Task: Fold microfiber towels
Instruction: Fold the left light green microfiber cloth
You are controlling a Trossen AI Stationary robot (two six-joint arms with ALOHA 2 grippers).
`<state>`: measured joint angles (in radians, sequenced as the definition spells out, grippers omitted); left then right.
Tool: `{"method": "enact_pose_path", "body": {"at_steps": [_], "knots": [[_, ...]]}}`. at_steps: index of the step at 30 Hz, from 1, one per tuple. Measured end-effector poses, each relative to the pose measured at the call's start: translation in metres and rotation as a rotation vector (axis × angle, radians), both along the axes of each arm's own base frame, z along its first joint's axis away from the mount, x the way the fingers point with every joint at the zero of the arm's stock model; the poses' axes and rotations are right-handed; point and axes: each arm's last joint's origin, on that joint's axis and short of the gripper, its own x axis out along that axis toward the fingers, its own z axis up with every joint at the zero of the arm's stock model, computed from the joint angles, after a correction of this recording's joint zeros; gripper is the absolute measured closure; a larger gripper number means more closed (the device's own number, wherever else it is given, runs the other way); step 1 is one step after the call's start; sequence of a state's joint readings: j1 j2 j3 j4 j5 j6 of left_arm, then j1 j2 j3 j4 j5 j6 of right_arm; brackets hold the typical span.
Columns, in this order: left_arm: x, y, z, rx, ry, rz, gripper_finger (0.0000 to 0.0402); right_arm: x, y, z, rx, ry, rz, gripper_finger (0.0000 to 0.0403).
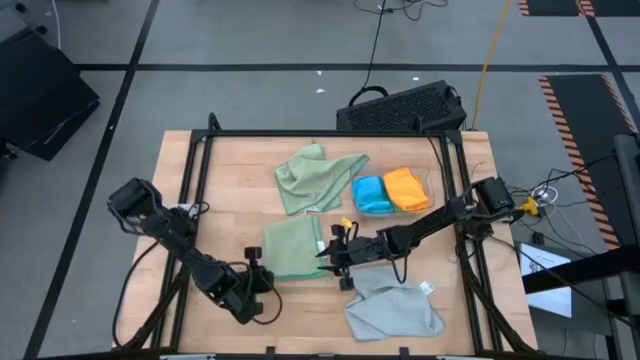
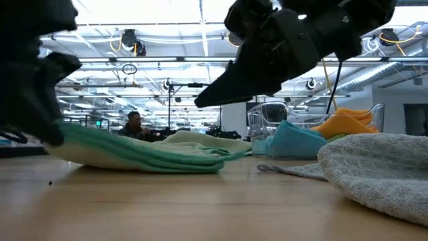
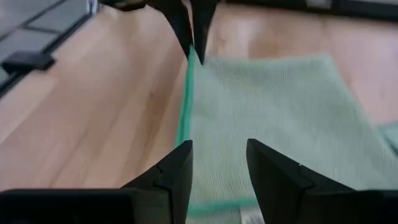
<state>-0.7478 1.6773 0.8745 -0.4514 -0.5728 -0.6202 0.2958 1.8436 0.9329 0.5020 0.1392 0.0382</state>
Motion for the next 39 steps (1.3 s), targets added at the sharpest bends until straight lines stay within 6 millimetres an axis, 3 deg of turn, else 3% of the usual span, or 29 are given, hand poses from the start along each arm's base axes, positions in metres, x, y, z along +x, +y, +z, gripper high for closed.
{"method": "enact_pose_path", "body": {"at_steps": [4, 9, 15, 33, 39], "knots": [[0.004, 0.007, 0.017, -0.071, -0.064, 0.053, 0.0393, 0.006, 0.012, 0.0, -0.08, -0.068, -0.007, 0.0239], [0.011, 0.017, 0.035, -0.197, -0.133, 0.132, 0.0384, 0.029, 0.022, -0.01, -0.109, -0.091, -0.006, 0.0171], [0.013, 0.02, 0.037, -0.267, -0.095, 0.125, 0.039, 0.057, 0.032, -0.024, -0.172, -0.093, -0.027, 0.0145], [0.019, 0.022, 0.04, -0.313, -0.138, 0.154, 0.0388, 0.066, 0.031, -0.028, -0.198, -0.095, 0.006, 0.0275], [0.019, 0.022, 0.04, -0.301, -0.152, 0.155, 0.0392, 0.068, 0.023, -0.027, -0.18, -0.096, -0.023, 0.0361]]}}
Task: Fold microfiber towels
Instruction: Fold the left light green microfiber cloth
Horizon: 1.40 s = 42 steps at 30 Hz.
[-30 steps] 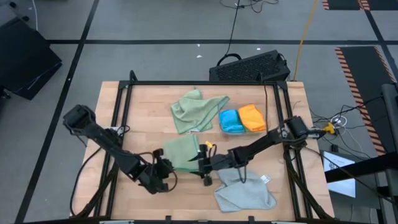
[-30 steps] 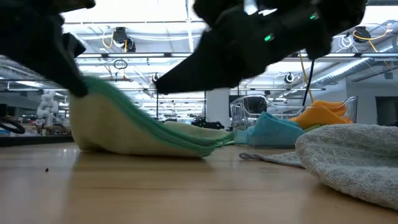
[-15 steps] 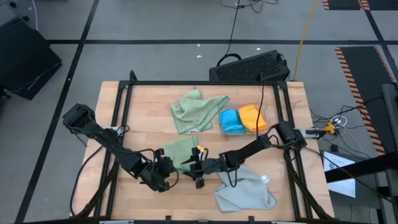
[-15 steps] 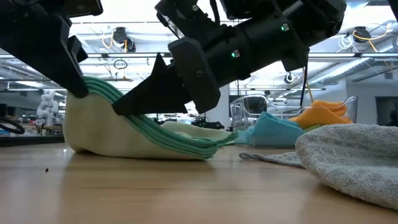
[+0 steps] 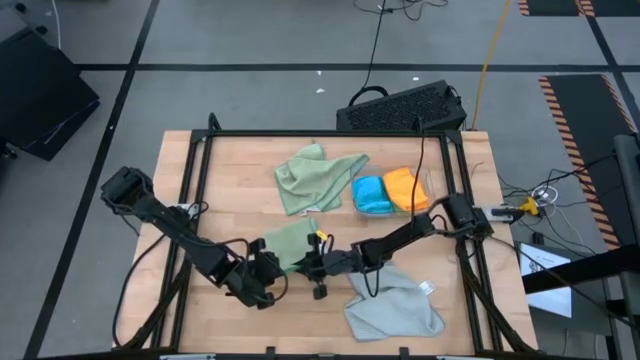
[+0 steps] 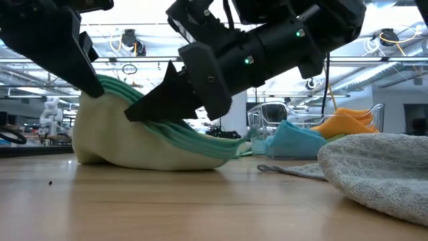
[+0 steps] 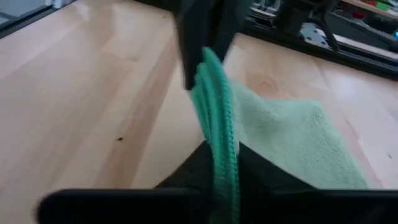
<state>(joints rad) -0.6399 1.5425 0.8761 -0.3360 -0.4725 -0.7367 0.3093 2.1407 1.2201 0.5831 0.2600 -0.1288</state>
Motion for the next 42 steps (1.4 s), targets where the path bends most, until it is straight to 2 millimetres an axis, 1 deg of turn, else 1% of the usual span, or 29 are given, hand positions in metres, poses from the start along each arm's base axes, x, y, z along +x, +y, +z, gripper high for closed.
{"method": "enact_pose_path", "body": {"at_steps": [2, 4, 5, 8, 13, 16, 18, 21, 23, 25, 28, 31, 34, 35, 36, 38, 42], "knots": [[0.0, 0.001, 0.0, 0.008, 0.003, 0.0, 0.0395, 0.001, -0.003, 0.0, 0.017, 0.003, -0.01, 0.0388], [-0.001, 0.0, 0.0, 0.02, 0.004, 0.001, 0.0389, 0.002, -0.006, 0.0, 0.043, 0.007, 0.003, 0.0391], [-0.002, -0.001, -0.001, 0.028, 0.0, 0.009, 0.0379, 0.003, -0.008, 0.0, 0.063, 0.008, 0.01, 0.0388], [-0.01, -0.006, -0.001, 0.076, -0.003, 0.002, 0.0321, 0.005, -0.016, 0.001, 0.138, 0.019, 0.03, 0.0386], [-0.025, -0.019, 0.0, 0.236, -0.09, 0.01, 0.0187, 0.008, -0.03, 0.002, 0.251, 0.04, 0.043, 0.0397], [-0.027, -0.025, -0.008, 0.337, -0.108, -0.002, 0.0124, 0.01, -0.038, 0.002, 0.311, 0.058, 0.068, 0.0396], [-0.026, -0.025, -0.015, 0.414, -0.101, -0.013, 0.0096, 0.011, -0.043, 0.002, 0.335, 0.066, 0.073, 0.0393], [-0.02, -0.024, -0.026, 0.471, -0.072, -0.024, 0.0079, 0.011, -0.047, 0.001, 0.344, 0.077, 0.067, 0.0392], [-0.016, -0.021, -0.034, 0.515, -0.048, -0.02, 0.0083, 0.011, -0.049, 0.001, 0.354, 0.078, 0.078, 0.0392], [-0.013, -0.018, -0.036, 0.536, -0.045, -0.004, 0.0099, 0.011, -0.049, 0.001, 0.364, 0.081, 0.085, 0.0392], [-0.009, -0.013, -0.038, 0.543, -0.033, 0.008, 0.015, 0.011, -0.05, 0.001, 0.365, 0.086, 0.087, 0.0391], [-0.007, -0.011, -0.038, 0.541, -0.024, 0.012, 0.0231, 0.012, -0.052, 0.001, 0.367, 0.086, 0.084, 0.039], [-0.008, -0.013, -0.036, 0.53, -0.034, 0.004, 0.0339, 0.012, -0.054, 0.001, 0.366, 0.084, 0.081, 0.0383], [-0.008, -0.013, -0.035, 0.513, -0.041, 0.011, 0.0369, 0.012, -0.054, 0.001, 0.366, 0.083, 0.08, 0.0377], [-0.009, -0.014, -0.034, 0.494, -0.048, 0.025, 0.0383, 0.012, -0.054, 0.001, 0.364, 0.084, 0.081, 0.0369], [-0.012, -0.013, -0.032, 0.464, -0.055, 0.063, 0.0384, 0.01, -0.054, 0.004, 0.345, 0.104, 0.084, 0.0346], [-0.021, -0.011, -0.03, 0.385, -0.061, 0.176, 0.0393, -0.001, -0.05, 0.019, 0.246, 0.184, 0.09, 0.0278]]}}
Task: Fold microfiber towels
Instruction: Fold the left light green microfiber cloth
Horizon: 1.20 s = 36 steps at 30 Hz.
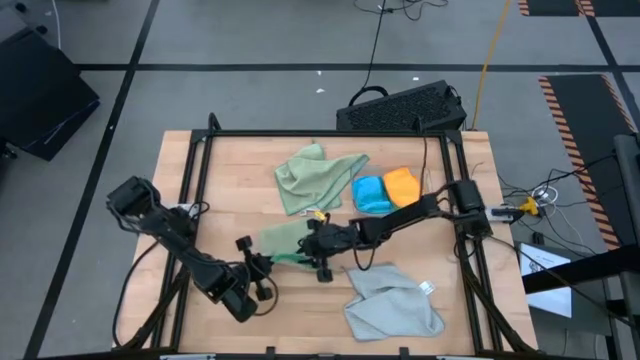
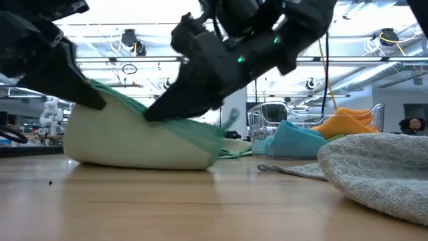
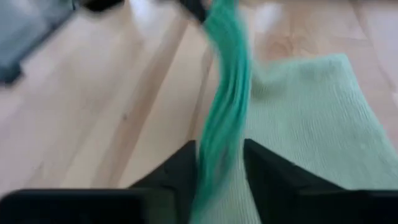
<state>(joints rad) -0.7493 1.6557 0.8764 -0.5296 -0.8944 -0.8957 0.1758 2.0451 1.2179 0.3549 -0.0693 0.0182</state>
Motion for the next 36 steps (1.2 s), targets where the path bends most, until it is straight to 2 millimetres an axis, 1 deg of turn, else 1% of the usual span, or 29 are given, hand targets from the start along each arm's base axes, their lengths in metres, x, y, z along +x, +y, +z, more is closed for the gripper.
{"method": "enact_pose_path", "body": {"at_steps": [3, 5, 8, 10, 13, 15, 20, 23, 28, 33, 36], "knots": [[-0.005, 0.001, -0.001, -0.049, -0.025, 0.074, 0.0392, -0.016, 0.011, 0.007, -0.111, 0.04, -0.014, 0.0222], [-0.008, 0.0, -0.001, -0.067, -0.036, 0.094, 0.0391, -0.03, 0.02, 0.01, -0.166, 0.042, -0.007, 0.0187], [-0.009, -0.002, -0.001, -0.085, -0.053, 0.102, 0.0395, -0.048, 0.031, 0.009, -0.179, 0.02, 0.017, 0.0147], [-0.009, -0.003, -0.001, -0.092, -0.059, 0.1, 0.0395, -0.059, 0.039, 0.003, -0.176, 0.001, 0.031, 0.0129], [-0.011, -0.005, -0.001, -0.102, -0.066, 0.103, 0.0392, -0.071, 0.05, -0.012, -0.183, -0.022, 0.012, 0.0116], [-0.011, -0.005, -0.001, -0.114, -0.074, 0.113, 0.0394, -0.075, 0.057, -0.021, -0.201, -0.039, -0.007, 0.0113], [-0.011, -0.005, -0.001, -0.14, -0.099, 0.141, 0.0394, -0.072, 0.07, -0.033, -0.286, -0.083, -0.085, 0.0113], [-0.01, -0.005, -0.001, -0.144, -0.102, 0.14, 0.0391, -0.068, 0.071, -0.04, -0.353, -0.09, -0.085, 0.0112], [-0.01, -0.005, -0.001, -0.146, -0.103, 0.142, 0.0396, -0.06, 0.073, -0.051, -0.41, -0.084, -0.038, 0.0115], [-0.01, -0.005, -0.001, -0.156, -0.107, 0.15, 0.0389, -0.049, 0.077, -0.053, -0.46, -0.109, -0.005, 0.0144], [-0.01, -0.005, -0.001, -0.158, -0.106, 0.15, 0.0395, -0.046, 0.074, -0.052, -0.476, -0.108, -0.008, 0.0172]]}}
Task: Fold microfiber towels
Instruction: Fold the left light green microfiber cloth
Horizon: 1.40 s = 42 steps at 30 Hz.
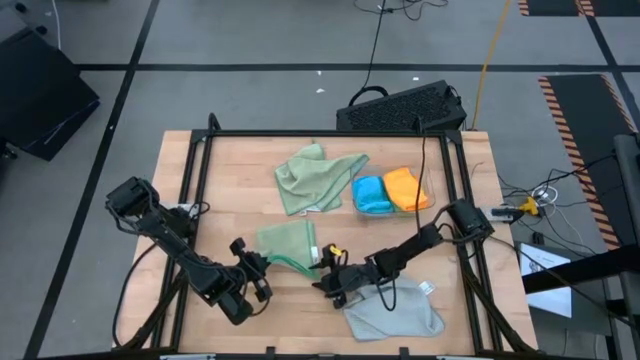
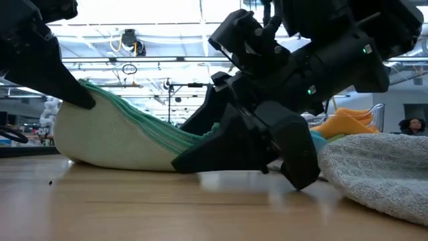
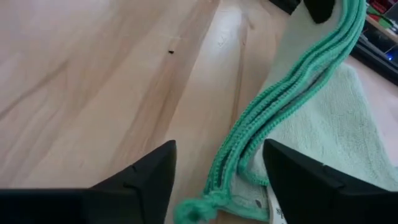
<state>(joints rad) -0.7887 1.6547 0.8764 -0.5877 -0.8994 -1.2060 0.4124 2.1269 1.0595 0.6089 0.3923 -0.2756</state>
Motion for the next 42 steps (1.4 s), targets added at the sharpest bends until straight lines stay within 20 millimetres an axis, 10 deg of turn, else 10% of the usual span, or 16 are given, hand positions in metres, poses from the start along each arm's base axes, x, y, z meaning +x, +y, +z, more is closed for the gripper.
{"method": "enact_pose_path", "body": {"at_steps": [15, 29, 42], "knots": [[0.0, -0.004, 0.0, -0.028, 0.035, -0.051, 0.0387, 0.0, -0.017, 0.008, 0.056, 0.097, 0.032, 0.0392], [-0.009, -0.038, 0.005, -0.065, 0.021, -0.318, 0.0383, 0.007, -0.038, 0.06, 0.678, 0.205, 0.174, 0.0392], [0.005, 0.006, 0.002, -0.026, 0.183, -0.132, 0.0387, 0.011, -0.077, 0.052, 0.696, 0.263, -0.053, 0.0392]]}}
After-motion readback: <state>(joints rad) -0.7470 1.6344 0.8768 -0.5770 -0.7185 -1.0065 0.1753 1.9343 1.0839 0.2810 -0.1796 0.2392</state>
